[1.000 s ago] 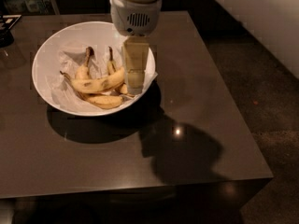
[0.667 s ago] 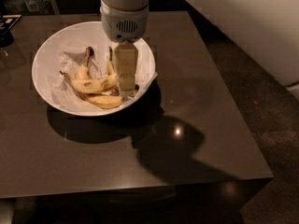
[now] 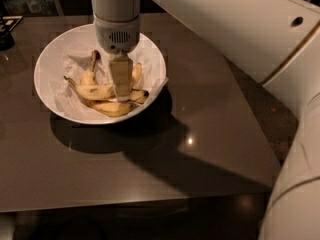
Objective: Pick banana from white bowl
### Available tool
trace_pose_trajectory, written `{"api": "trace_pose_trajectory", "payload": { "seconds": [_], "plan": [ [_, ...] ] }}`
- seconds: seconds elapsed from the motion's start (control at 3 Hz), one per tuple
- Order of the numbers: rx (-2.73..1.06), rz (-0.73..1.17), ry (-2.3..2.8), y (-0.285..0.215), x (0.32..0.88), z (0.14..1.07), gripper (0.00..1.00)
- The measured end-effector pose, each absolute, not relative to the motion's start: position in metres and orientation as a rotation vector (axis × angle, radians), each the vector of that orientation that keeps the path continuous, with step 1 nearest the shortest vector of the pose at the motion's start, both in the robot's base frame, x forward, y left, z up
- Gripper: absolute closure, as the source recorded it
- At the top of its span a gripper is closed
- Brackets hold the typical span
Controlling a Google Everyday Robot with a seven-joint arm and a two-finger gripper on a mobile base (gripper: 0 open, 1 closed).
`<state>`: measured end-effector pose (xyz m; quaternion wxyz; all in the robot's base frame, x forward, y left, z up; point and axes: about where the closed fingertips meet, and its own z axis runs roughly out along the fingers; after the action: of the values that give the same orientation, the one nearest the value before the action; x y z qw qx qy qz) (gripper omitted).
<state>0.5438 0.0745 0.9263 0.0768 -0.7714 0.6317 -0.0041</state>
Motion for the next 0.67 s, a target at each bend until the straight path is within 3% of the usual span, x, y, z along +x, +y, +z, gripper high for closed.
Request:
{"api": "trace_pose_trajectory", "payload": {
  "seconds": [0.33,0.67],
  "plan": [
    [-2.338,-0.017,1.889,0.084,0.552,0.917,0.37],
    [-2.359,-0.023,1.898,0.09,0.559,0.905,0.37]
  ]
}}
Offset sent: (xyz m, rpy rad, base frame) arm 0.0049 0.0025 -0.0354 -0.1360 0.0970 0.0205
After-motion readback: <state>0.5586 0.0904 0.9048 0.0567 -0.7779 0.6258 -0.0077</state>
